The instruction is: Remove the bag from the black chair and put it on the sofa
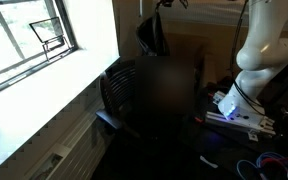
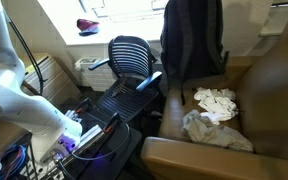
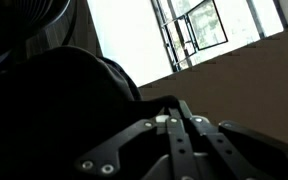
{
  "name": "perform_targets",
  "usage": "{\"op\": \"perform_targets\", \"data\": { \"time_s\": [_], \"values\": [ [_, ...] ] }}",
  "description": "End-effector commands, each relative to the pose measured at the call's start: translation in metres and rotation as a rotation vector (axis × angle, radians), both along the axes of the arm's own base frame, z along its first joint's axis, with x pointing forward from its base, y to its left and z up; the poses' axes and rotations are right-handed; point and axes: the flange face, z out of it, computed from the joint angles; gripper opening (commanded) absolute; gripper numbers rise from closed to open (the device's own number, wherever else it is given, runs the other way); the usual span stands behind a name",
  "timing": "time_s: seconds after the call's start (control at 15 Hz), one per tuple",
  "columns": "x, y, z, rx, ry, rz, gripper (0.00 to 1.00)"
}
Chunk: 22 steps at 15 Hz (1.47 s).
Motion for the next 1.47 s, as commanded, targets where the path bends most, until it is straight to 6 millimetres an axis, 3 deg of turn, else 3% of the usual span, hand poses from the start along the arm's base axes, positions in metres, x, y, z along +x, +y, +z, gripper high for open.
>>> {"op": "perform_targets", "data": {
  "time_s": [0.0,0.13,0.33,0.4,0.47,0.73,0.93,1.07,1.13,1.27,1.4],
  "values": [
    [-0.009,-0.016,-0.006,0.024,0.01,-0.022,0.04],
    [-0.014,-0.024,-0.011,0.043,0.019,-0.038,0.04],
    [-0.008,-0.017,-0.005,0.048,0.022,-0.033,0.04],
    [-0.007,-0.015,-0.004,0.048,0.022,-0.032,0.29],
    [-0.02,-0.02,-0.014,0.06,0.108,0.024,0.31],
    [-0.108,-0.078,-0.047,0.098,0.361,0.139,0.57],
    [-0.178,-0.145,-0.065,0.016,0.51,0.002,0.79],
    [-0.208,-0.183,-0.077,-0.055,0.562,-0.098,0.93],
    [-0.197,-0.161,-0.068,-0.001,0.512,-0.046,0.76],
    [-0.218,-0.182,-0.077,-0.016,0.536,-0.094,0.9],
    [-0.216,-0.183,-0.079,-0.024,0.539,-0.096,0.93]
  ]
}}
